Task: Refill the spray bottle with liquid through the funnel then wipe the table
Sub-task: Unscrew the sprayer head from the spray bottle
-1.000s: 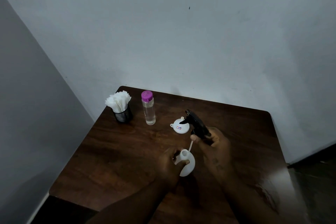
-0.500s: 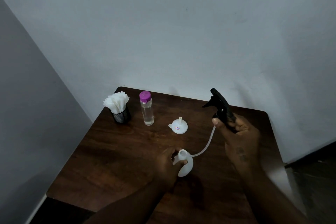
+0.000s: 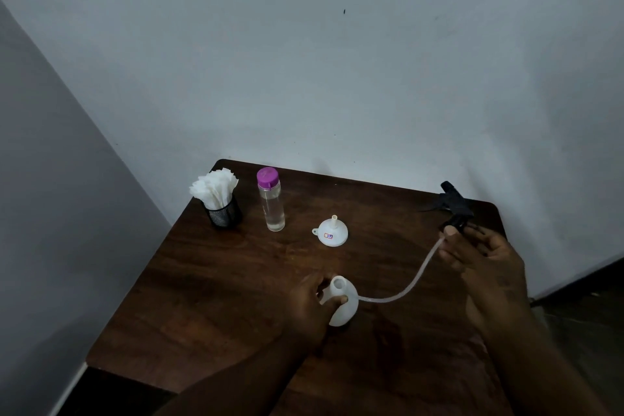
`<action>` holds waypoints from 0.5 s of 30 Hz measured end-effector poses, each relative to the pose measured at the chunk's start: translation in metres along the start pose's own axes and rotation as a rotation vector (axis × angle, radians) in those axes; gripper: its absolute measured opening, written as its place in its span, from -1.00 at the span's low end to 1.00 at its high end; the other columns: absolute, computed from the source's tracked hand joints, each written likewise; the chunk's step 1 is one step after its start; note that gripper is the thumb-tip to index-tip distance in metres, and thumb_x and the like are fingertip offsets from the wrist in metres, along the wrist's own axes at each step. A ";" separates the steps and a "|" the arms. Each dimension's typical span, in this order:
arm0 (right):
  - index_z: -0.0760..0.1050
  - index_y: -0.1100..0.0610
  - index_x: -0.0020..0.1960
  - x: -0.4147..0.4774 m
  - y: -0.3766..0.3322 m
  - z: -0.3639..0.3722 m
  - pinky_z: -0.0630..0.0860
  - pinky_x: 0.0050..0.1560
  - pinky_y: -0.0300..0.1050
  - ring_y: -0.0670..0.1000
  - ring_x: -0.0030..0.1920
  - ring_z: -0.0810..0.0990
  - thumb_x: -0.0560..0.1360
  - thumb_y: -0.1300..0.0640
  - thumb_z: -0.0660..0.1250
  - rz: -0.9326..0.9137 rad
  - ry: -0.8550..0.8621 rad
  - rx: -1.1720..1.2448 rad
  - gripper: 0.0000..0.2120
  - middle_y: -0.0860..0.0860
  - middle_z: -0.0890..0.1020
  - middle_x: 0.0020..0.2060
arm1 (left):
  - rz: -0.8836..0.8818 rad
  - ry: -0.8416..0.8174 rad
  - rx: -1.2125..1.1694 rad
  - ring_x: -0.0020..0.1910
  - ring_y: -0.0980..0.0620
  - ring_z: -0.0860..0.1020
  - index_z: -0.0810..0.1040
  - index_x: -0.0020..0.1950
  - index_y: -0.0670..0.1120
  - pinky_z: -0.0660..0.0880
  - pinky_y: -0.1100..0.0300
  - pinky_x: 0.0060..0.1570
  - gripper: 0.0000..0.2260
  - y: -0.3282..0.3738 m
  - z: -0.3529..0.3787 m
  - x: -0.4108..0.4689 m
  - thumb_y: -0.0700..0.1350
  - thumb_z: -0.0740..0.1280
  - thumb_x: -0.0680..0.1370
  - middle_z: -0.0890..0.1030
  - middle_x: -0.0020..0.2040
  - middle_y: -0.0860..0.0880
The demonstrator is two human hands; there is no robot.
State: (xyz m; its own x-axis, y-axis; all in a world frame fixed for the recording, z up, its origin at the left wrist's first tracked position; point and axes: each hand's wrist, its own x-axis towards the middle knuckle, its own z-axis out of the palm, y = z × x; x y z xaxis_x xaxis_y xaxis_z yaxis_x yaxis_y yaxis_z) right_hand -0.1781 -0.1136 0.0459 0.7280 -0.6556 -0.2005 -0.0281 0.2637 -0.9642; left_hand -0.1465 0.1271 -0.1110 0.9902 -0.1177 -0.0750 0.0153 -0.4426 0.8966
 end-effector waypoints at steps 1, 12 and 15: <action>0.54 0.22 0.17 0.003 0.001 -0.006 0.67 -0.07 -0.17 0.12 0.02 0.67 0.47 0.25 0.47 0.051 0.006 0.013 -0.71 0.24 0.65 0.12 | 0.002 0.001 0.002 0.08 0.25 0.60 0.64 0.12 0.10 0.57 0.26 0.13 -0.67 0.000 0.000 0.000 -0.02 0.60 0.39 0.65 0.05 0.21; 0.49 0.12 -0.03 0.026 0.028 -0.055 0.50 0.24 0.02 0.09 0.04 0.63 0.54 0.27 0.38 0.380 0.020 0.018 -0.90 0.22 0.66 0.05 | 0.000 0.002 0.013 0.10 0.26 0.59 0.64 0.16 0.07 0.50 0.38 0.08 -0.66 0.005 -0.001 -0.002 -0.04 0.59 0.42 0.64 0.06 0.21; 0.54 0.24 0.14 0.042 0.062 -0.069 0.56 0.08 -0.02 0.07 -0.02 0.65 0.53 0.24 0.40 0.411 0.000 -0.053 -0.80 0.22 0.67 0.09 | -0.006 -0.003 -0.002 0.10 0.22 0.60 0.64 0.15 0.08 0.56 0.24 0.13 -0.66 0.001 0.001 0.000 -0.03 0.59 0.42 0.66 0.06 0.19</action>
State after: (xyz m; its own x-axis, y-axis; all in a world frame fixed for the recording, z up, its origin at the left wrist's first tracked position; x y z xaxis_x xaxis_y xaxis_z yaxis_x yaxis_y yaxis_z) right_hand -0.1964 -0.1742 -0.0339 0.6488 -0.5030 -0.5710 -0.3520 0.4669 -0.8112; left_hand -0.1470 0.1259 -0.1102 0.9897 -0.1176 -0.0821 0.0219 -0.4419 0.8968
